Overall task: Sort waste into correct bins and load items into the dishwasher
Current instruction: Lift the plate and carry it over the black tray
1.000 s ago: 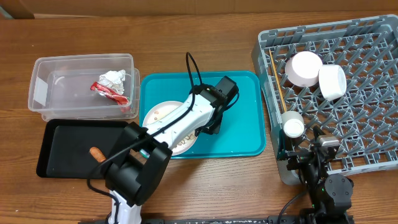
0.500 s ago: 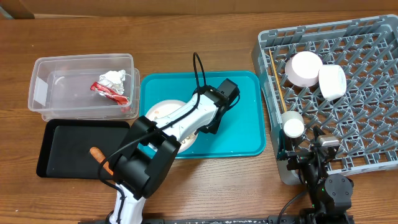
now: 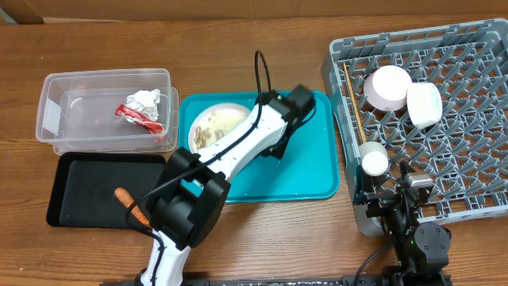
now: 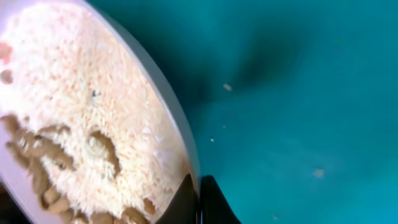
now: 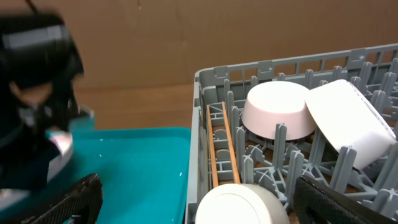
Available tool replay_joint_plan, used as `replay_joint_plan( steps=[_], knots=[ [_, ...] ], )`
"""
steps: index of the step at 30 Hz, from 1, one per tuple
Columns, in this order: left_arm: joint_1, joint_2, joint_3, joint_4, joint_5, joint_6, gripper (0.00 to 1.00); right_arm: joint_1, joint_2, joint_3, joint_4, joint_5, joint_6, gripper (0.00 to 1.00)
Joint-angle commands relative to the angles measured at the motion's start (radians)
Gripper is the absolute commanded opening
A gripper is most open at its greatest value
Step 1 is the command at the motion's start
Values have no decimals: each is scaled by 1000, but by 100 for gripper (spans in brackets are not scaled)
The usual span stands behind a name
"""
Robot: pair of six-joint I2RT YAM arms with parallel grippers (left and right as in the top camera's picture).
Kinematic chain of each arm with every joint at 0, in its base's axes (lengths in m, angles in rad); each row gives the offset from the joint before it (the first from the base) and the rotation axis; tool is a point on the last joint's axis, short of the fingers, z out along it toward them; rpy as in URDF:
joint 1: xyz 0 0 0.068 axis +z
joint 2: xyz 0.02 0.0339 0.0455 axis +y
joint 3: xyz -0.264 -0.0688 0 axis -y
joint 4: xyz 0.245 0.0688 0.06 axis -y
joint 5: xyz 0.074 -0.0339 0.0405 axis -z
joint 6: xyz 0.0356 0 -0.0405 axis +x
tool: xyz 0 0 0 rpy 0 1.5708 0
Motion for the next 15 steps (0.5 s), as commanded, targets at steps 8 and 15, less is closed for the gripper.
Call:
replay_joint_plan(
  steps=[8, 15],
  knots=[
    [-13, -13, 270, -251, -71, -160, 4, -8, -11, -5, 7, -1, -3, 100],
    [-11, -98, 300, -417, -126, -249, 4, -8, -11, -5, 6, -1, -3, 100]
  ],
)
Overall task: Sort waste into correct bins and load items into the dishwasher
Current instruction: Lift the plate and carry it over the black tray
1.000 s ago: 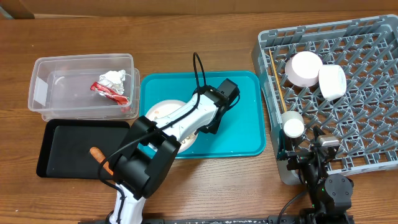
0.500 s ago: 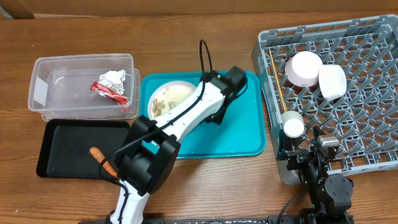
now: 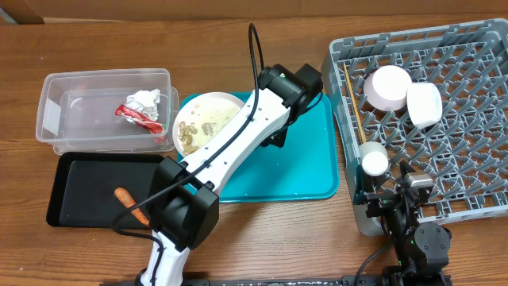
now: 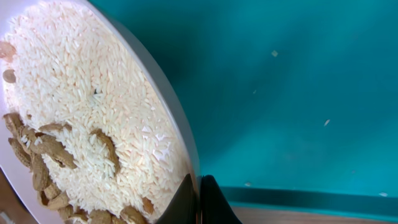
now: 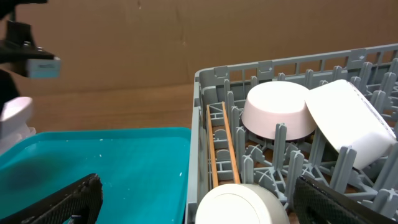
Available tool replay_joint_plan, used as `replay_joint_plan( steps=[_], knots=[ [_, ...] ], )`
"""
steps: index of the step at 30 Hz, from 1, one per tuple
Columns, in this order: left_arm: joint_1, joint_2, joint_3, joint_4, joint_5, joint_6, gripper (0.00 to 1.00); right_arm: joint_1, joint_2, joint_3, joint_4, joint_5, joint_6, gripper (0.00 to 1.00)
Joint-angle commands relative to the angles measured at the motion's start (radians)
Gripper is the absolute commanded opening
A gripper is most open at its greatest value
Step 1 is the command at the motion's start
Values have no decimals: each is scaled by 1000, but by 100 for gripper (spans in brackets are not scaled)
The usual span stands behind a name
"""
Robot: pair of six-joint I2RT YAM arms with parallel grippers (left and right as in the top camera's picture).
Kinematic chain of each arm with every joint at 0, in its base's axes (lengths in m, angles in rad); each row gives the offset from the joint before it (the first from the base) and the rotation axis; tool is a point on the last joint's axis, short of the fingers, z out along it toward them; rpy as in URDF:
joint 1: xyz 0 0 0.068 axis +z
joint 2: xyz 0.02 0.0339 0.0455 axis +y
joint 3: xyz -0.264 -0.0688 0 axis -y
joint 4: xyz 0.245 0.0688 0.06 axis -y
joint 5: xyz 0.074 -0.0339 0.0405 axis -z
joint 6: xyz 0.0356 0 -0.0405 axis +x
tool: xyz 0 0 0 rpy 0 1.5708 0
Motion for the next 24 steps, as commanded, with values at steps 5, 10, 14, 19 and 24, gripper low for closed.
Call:
replay_joint_plan(
  steps=[5, 10, 14, 19, 24],
  knots=[
    [27, -181, 31, -117, -90, -140, 4, -8, -11, -5, 6, -1, -3, 100],
    [150, -261, 20, -142, 9, -141, 4, -8, -11, -5, 6, -2, -3, 100],
    [280, -317, -37, -101, 111, -80, 4, -8, -11, -5, 6, -1, -3, 100],
    [490, -417, -197, -15, 241, -7, 4, -8, -11, -5, 6, -1, -3, 100],
    [642, -531, -396, 141, 405, 58, 4, -8, -11, -5, 6, -1, -3, 100]
  ],
)
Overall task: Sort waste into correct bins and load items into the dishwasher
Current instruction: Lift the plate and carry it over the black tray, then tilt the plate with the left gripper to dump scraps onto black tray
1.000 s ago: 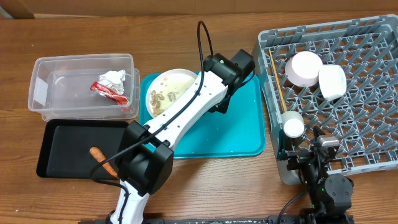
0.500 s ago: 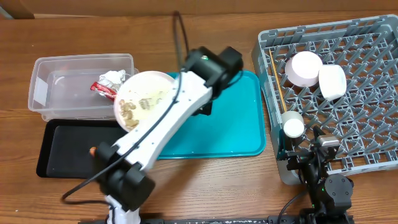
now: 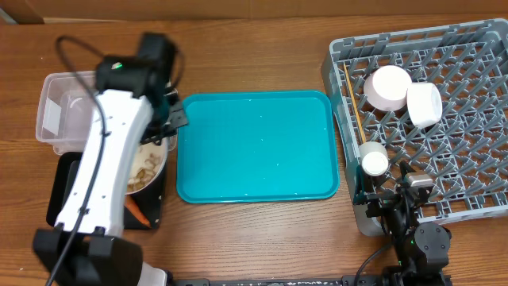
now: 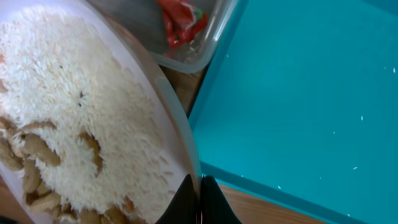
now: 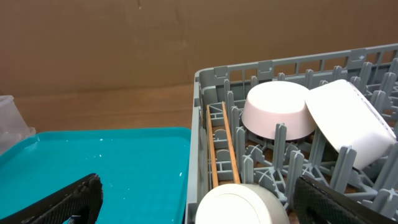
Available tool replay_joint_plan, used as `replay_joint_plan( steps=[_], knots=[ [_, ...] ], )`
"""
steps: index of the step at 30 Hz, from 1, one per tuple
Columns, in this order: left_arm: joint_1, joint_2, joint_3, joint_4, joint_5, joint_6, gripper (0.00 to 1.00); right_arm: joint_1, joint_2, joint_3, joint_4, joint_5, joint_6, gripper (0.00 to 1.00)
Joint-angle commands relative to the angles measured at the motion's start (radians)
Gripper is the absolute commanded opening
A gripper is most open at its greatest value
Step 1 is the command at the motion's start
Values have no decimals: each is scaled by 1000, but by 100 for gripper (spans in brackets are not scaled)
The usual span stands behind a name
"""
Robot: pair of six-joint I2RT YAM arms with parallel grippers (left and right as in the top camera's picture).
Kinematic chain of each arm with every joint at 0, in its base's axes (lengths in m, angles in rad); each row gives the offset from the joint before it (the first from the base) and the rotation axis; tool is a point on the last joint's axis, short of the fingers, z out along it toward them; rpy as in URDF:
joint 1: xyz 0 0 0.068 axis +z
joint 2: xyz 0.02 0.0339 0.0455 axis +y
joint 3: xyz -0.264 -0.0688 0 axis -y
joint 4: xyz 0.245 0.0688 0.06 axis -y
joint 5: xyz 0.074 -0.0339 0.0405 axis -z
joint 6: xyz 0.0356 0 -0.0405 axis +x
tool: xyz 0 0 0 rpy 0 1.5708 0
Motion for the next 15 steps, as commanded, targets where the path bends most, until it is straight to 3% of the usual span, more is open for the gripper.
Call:
replay_joint_plan(
  steps=[1, 6, 15],
  knots=[
    [100, -128, -158, 90, 180, 80, 4, -8, -11, -5, 6, -1, -4, 100],
    [193, -252, -389, 249, 216, 82, 4, -8, -11, -5, 6, -1, -4, 100],
    [299, -331, -584, 428, 396, 138, 4, -8, -11, -5, 6, -1, -4, 100]
  ],
)
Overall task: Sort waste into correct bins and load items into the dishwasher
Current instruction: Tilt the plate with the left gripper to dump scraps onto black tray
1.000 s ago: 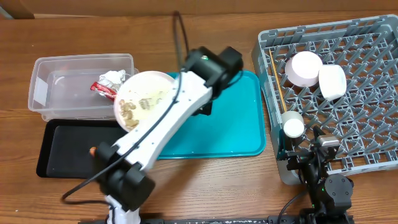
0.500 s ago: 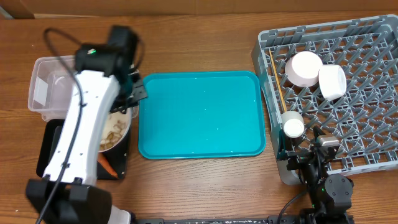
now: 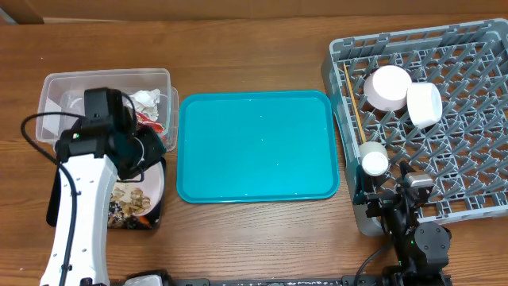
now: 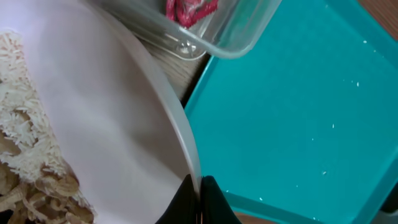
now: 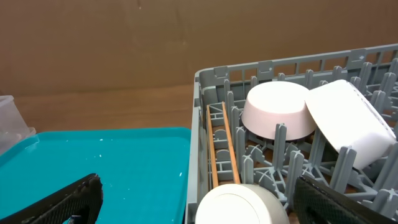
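Note:
My left gripper (image 4: 200, 186) is shut on the rim of a white plate (image 4: 93, 124). The plate is tilted above the black tray (image 3: 52, 208). Rice and brown nut pieces (image 4: 25, 168) have slid to its low side, leaving much of the plate bare. From overhead the plate (image 3: 155, 187) hangs at the tray's right end, with food (image 3: 127, 202) beneath it. My right gripper (image 5: 199, 193) is open beside the grey dish rack (image 3: 429, 119), with nothing between its fingers.
A clear bin (image 3: 107, 103) holding a red wrapper (image 4: 189, 9) and crumpled paper stands behind the black tray. The teal tray (image 3: 258, 147) lies mid-table with only crumbs on it. The rack holds two white bowls (image 5: 277, 112), a cup (image 5: 239, 205) and chopsticks (image 5: 221, 149).
The plate has tipped more steeply over the black tray and its rice and nuts have slid to the low edge. The left arm now sits nearer the table's front. The right arm is unchanged.
My left gripper first held the rim of the rice plate on the teal tray. Then the plate was at the tray's left end, later beside the clear bin over the black tray. Now it is tilted there with the food sliding off.

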Available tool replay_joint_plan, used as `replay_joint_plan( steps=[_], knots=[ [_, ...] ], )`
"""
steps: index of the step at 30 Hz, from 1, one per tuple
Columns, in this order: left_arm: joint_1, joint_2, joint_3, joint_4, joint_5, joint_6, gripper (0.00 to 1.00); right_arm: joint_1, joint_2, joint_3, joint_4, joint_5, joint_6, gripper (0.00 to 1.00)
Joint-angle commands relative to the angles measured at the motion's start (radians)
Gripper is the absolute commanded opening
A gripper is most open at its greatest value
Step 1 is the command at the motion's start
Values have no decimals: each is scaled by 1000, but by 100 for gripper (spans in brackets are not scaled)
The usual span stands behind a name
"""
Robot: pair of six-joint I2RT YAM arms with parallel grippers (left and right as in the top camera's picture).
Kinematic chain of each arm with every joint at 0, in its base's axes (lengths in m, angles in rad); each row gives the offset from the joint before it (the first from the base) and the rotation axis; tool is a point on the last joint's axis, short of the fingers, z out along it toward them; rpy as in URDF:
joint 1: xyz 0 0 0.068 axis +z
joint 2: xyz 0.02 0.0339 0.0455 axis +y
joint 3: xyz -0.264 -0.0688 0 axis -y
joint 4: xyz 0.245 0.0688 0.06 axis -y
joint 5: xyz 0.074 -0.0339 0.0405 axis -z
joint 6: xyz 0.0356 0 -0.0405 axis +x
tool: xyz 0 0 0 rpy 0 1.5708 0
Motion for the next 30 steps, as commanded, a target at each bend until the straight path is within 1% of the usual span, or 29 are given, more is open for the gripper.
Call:
replay_joint_plan(
  steps=[1, 7, 13, 16, 21, 24, 26, 27, 30],
  knots=[
    [46, -29, -60, 37, 133, 72, 4, -8, -11, -5, 6, -2, -3, 100],
    [117, -69, -76, 59, 224, 106, 4, -8, -11, -5, 6, -1, -3, 100],
    [227, -209, -76, 51, 385, 158, 4, -8, -11, -5, 6, -1, -3, 100],
    [284, -266, -76, 21, 429, 177, 4, -8, -11, -5, 6, -1, -3, 100],
    [369, -297, -76, -38, 512, 274, 4, -8, -11, -5, 6, -2, -3, 100],
    [422, -297, -82, -47, 579, 330, 4, -8, -11, -5, 6, -1, -3, 100],
    [470, -297, -97, -47, 646, 378, 4, -8, -11, -5, 6, -1, -3, 100],
    [518, -297, -123, -43, 736, 426, 4, -8, -11, -5, 6, -2, -3, 100],
    [594, -297, -176, -43, 879, 509, 4, -8, -11, -5, 6, -1, -3, 100]
  ],
)
